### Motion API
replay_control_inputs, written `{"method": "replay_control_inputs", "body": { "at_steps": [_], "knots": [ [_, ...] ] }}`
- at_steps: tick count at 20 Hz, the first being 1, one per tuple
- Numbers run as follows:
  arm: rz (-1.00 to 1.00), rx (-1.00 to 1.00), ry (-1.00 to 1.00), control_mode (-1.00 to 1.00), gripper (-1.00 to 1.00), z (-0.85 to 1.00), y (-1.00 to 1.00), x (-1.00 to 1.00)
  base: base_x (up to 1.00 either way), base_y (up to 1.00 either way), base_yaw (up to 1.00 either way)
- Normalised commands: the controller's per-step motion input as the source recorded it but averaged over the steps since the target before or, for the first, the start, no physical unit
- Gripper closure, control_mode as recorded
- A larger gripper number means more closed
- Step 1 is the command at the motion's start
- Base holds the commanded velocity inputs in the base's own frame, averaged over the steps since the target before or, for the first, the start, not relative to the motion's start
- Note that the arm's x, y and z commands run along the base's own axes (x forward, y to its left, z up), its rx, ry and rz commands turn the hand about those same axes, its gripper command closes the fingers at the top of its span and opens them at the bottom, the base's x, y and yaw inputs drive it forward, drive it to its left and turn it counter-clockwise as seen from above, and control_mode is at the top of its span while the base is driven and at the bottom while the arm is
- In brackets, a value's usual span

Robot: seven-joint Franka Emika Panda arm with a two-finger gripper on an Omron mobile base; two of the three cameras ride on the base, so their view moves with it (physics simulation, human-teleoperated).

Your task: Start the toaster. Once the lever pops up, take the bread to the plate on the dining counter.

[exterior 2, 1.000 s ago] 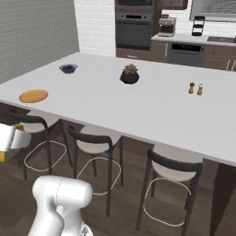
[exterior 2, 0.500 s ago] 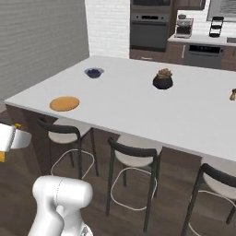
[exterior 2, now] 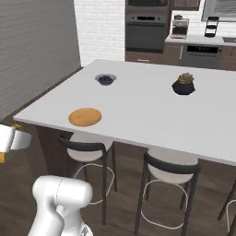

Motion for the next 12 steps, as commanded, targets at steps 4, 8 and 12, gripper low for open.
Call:
{"method": "replay_control_inputs", "body": {
  "at_steps": [4,8,12],
  "knots": [
    [0.0,0.0,0.0,1.0,1.0,0.0,0.0,0.0,0.7,0.81,-0.19],
    [0.0,0.0,0.0,1.0,1.0,0.0,0.0,0.0,0.86,0.27,-0.15],
    [0.0,0.0,0.0,1.0,1.0,0.0,0.0,0.0,1.0,0.03,-0.12]
  ]
}}
